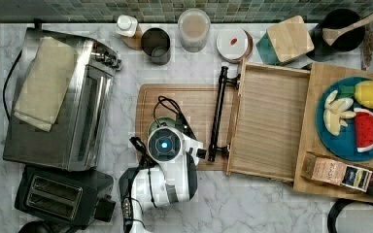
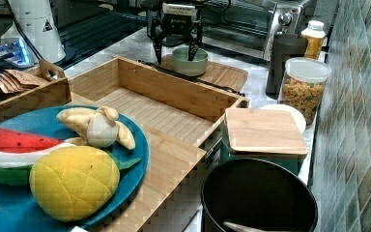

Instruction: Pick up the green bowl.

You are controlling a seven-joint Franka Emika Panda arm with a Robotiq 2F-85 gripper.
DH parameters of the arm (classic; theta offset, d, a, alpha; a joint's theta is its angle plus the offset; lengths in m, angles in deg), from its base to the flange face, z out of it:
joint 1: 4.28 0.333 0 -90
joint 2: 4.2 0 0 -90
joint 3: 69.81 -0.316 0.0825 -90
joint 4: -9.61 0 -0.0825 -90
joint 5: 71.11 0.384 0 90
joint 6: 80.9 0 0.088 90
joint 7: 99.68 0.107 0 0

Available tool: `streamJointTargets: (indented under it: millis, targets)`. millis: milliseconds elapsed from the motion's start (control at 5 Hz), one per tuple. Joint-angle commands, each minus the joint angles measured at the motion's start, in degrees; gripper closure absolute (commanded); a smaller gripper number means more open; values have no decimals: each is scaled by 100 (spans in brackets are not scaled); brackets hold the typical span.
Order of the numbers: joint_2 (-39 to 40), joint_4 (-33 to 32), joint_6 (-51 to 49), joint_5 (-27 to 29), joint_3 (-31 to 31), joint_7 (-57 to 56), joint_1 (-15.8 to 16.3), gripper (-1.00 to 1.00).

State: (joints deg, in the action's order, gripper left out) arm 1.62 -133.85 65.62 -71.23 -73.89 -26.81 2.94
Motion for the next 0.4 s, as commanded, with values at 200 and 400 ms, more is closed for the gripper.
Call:
streamJointTargets:
  millis: [200,400]
  targets:
    - [100,-139,377,-16,-24,214,10,-100]
    - [101,-20,100,36,-17,282,26,-73]
